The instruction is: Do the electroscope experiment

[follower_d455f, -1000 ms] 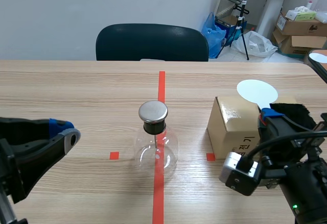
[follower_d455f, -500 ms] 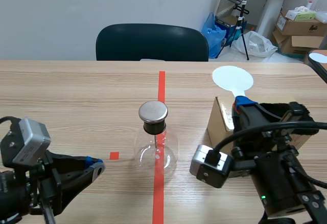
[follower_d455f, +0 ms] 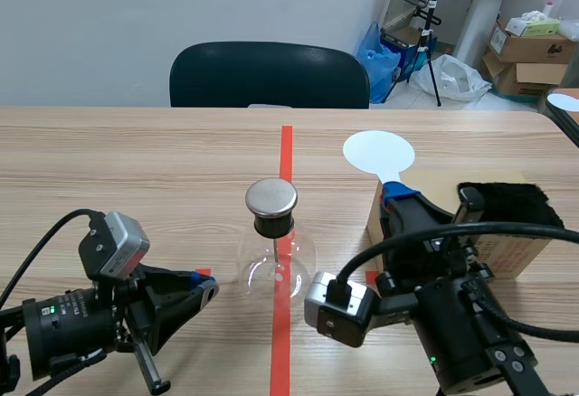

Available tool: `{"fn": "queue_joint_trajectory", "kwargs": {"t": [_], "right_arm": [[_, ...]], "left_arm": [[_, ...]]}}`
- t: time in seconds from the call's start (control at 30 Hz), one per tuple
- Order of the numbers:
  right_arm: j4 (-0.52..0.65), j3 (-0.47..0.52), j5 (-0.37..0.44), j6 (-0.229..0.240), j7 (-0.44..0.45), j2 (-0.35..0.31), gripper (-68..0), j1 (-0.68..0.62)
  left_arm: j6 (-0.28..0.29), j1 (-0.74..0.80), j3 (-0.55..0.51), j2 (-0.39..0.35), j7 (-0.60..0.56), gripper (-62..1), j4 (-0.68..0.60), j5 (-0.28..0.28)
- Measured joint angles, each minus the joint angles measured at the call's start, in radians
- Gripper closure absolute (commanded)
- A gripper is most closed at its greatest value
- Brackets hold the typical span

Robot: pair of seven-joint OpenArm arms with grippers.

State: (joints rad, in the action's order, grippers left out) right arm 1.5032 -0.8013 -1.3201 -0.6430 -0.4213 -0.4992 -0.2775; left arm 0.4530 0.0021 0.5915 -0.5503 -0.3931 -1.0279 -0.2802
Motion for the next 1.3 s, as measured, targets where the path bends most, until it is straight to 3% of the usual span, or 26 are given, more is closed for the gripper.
{"fn": "queue_joint_trajectory", "kwargs": {"t": [0.57,1.3], "right_arm": [[0.000,-0.013,-0.001,0.000,-0.006,0.000,-1.1,0.000],[0.000,-0.013,-0.001,0.000,-0.007,0.000,-1.1,0.000]], "left_arm": [[-0.003,-0.037,0.006,0.035,-0.046,-3.2,0.052,0.047],[-0.003,-0.035,0.006,0.035,-0.046,-3.1,0.050,0.046]]}}
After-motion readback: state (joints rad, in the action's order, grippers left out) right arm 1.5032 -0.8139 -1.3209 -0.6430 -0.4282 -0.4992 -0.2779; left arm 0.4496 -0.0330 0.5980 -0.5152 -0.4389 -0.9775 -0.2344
